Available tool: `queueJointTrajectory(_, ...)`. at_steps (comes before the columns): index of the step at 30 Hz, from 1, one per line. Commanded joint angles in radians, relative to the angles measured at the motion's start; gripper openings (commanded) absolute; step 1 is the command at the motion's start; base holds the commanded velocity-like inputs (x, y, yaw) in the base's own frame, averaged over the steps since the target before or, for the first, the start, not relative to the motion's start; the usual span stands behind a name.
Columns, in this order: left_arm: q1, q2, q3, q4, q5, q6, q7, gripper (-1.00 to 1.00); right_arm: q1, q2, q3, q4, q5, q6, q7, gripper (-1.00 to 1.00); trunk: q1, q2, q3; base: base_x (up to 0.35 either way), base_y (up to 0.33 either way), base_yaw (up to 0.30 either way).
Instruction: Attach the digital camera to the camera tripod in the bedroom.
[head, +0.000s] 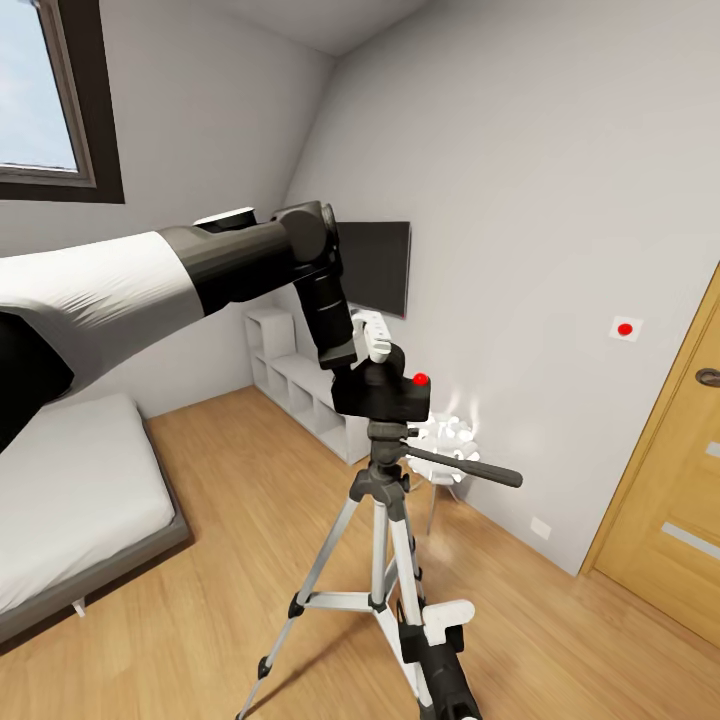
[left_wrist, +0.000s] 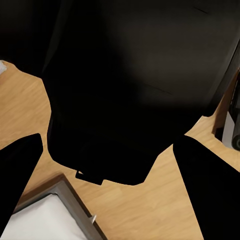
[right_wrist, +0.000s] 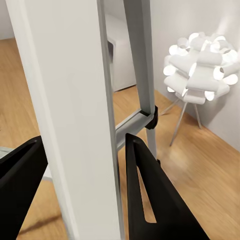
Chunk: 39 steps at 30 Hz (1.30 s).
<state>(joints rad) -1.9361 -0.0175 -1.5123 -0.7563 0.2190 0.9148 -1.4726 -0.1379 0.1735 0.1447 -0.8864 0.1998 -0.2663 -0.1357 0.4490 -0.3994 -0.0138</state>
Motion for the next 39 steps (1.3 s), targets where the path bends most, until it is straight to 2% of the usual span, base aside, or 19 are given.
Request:
queueJointTrajectory(1,0.023,0.000,-0.001,0.000,0.008,0.010,-0.002,-1.00,0.001,0.001,0.003,0.082,0.030,-0.024,-0.001,-1.00,0.001,-0.001,-0.002,0.000,0.000,0.000)
queueJointTrajectory(15,0.023,0.000,0.000,0.003,0.008,0.012,-0.002,-1.00,0.001,0.001,0.003,0.081,0.030,-0.024,-0.001,-1.00,0.001,-0.001,-0.002,0.000,0.000,0.000)
queueJointTrajectory(16,0.023,0.000,0.000,0.002,0.008,0.012,-0.002,1.00,0.001,0.001,0.003,0.082,0.030,-0.024,-0.001,-1.00,0.001,-0.001,-0.002,0.000,0.000,0.000)
queueJointTrajectory(34,0.023,0.000,0.001,0.005,0.008,0.011,-0.002,1.00,0.001,0.001,0.003,0.082,0.030,-0.024,-0.001,-1.00,0.001,-0.001,-0.002,0.000,0.000,0.000)
queueJointTrajectory(37,0.023,0.002,0.013,0.005,0.008,0.010,-0.002,1.00,0.001,0.001,0.003,0.082,0.030,-0.024,-0.001,-1.00,0.001,-0.001,-0.002,0.000,0.000,0.000)
queueJointTrajectory(39,0.023,0.006,0.035,0.005,0.008,0.011,-0.002,1.00,0.001,0.001,0.003,0.082,0.030,-0.024,-0.001,-1.00,0.001,-0.001,-0.002,0.000,0.000,0.000)
